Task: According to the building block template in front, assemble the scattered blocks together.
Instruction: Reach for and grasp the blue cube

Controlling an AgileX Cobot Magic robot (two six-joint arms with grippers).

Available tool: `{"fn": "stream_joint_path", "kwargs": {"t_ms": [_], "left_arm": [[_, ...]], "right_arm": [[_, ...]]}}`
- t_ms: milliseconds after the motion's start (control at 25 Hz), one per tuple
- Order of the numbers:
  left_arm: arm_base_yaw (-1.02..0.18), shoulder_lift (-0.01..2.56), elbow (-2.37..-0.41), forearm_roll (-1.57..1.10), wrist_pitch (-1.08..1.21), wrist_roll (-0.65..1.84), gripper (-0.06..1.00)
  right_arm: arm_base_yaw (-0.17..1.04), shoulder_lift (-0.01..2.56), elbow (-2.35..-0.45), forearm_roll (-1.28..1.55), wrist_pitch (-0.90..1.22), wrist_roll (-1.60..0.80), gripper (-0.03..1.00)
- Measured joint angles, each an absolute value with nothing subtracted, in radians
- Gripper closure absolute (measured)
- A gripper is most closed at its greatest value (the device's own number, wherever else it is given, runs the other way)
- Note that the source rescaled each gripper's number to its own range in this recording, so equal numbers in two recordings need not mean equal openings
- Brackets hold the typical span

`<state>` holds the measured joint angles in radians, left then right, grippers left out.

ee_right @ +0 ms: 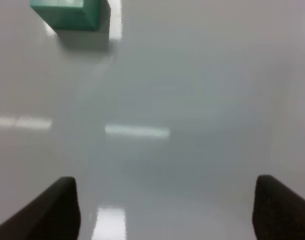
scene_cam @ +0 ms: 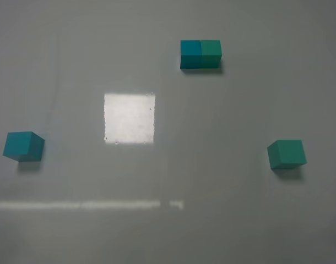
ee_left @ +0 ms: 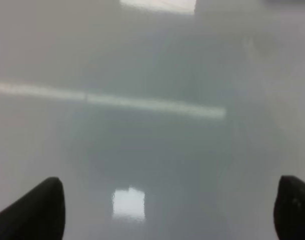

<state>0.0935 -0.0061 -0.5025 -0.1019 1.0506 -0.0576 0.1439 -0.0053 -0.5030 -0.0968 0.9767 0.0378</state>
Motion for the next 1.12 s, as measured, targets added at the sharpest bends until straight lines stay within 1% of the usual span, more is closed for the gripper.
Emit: {"fn": "stream_joint_path", "kwargs": {"t_ms": [520,640,880,1000,1120], "left_arm": [[0.094,-0.006,-0.503,-0.102,1.052,-0.056,0.09],[0.094,0.017,-0.524,-0.096,1.084,-0.009,0.12],[0.094,0.227,-0.69,-0.093,1.19,0.143,0.17],[0.094,0.364,-0.792,-0.094,1.219,0.265,0.19],[0.089,0.485,-0.883,-0.106,1.222,0.419,0.19]], "right_arm": [[0.144,-0.005,-0.503,-0.096,0.977,0.038,0.3],[0.144,-0.005,-0.503,-0.096,0.977,0.038,0.3],[0.144,-0.005,-0.503,-0.096,0.977,0.038,0.3],[0.144,-0.005,-0.503,-0.096,0.977,0.038,0.3],[0.144,-0.005,-0.503,-0.096,0.977,0.038,0.3]]}}
